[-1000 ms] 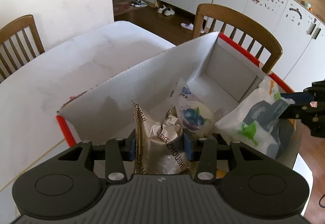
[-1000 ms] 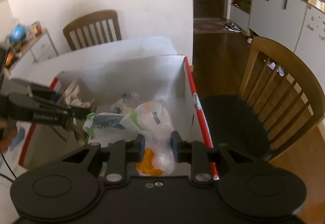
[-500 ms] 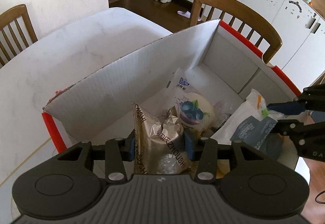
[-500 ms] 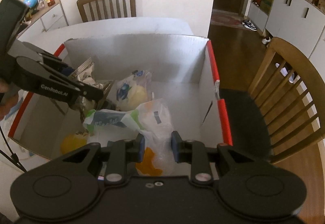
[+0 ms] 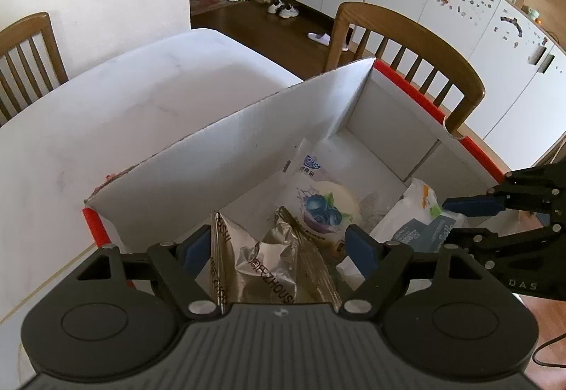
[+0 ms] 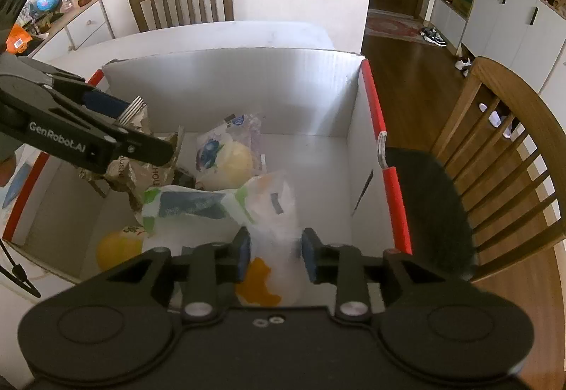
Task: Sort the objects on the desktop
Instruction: 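Open the left tool to drop the foil packet while the right tool releases the white bag, then withdraw both open tools from the shoebox back toward the table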
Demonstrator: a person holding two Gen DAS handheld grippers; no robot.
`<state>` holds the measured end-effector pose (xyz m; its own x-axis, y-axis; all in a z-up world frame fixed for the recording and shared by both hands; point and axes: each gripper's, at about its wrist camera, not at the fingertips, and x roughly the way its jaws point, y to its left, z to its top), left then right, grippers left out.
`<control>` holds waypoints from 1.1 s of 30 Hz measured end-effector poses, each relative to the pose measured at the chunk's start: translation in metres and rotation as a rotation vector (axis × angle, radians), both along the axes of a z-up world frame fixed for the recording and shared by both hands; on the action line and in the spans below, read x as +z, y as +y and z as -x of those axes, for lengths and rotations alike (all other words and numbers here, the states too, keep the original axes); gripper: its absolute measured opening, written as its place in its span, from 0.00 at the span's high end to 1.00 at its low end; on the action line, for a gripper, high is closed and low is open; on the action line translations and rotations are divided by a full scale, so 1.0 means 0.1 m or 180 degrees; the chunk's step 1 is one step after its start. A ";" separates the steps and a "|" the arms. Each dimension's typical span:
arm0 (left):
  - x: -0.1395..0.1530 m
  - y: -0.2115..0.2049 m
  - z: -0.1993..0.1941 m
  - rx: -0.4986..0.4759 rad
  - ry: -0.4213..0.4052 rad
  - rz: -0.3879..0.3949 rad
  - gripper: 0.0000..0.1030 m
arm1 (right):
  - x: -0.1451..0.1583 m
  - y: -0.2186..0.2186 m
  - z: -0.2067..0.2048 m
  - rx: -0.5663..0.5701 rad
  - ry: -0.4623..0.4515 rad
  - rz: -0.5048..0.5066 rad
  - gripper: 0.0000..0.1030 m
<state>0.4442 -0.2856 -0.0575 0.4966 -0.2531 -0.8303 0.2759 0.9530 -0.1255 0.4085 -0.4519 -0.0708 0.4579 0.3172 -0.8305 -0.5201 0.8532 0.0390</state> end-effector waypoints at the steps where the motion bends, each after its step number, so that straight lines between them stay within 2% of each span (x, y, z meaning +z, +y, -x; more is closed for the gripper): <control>1: 0.00 0.00 0.00 -0.0007 -0.0004 0.0007 0.20 | 0.00 0.00 0.00 0.0000 -0.0005 0.0000 0.68; 4: 0.02 -0.02 0.01 -0.0021 -0.0030 0.0039 0.19 | 0.03 -0.02 0.02 0.0007 -0.0013 -0.0012 0.66; 11: 0.09 0.01 0.07 -0.0007 -0.0078 0.0146 0.17 | 0.16 -0.07 0.08 0.0044 -0.0085 -0.0086 0.45; 15: 0.13 0.04 0.11 -0.0013 -0.0121 0.0202 0.11 | 0.25 -0.12 0.10 0.0039 -0.0119 -0.0154 0.45; 19: 0.18 0.06 0.18 -0.0025 -0.0171 0.0264 0.03 | 0.34 -0.14 0.14 0.0037 -0.0159 -0.0234 0.36; 33: 0.41 0.29 0.58 0.0088 -0.0370 0.0454 0.02 | 0.59 -0.03 0.35 0.0101 -0.0207 -0.0555 0.33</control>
<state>0.3864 -0.2571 -0.0166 0.5954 -0.3492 -0.7236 0.2705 0.9352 -0.2287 0.3735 -0.4546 -0.0122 0.4964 0.4689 -0.7306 -0.5529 0.8196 0.1503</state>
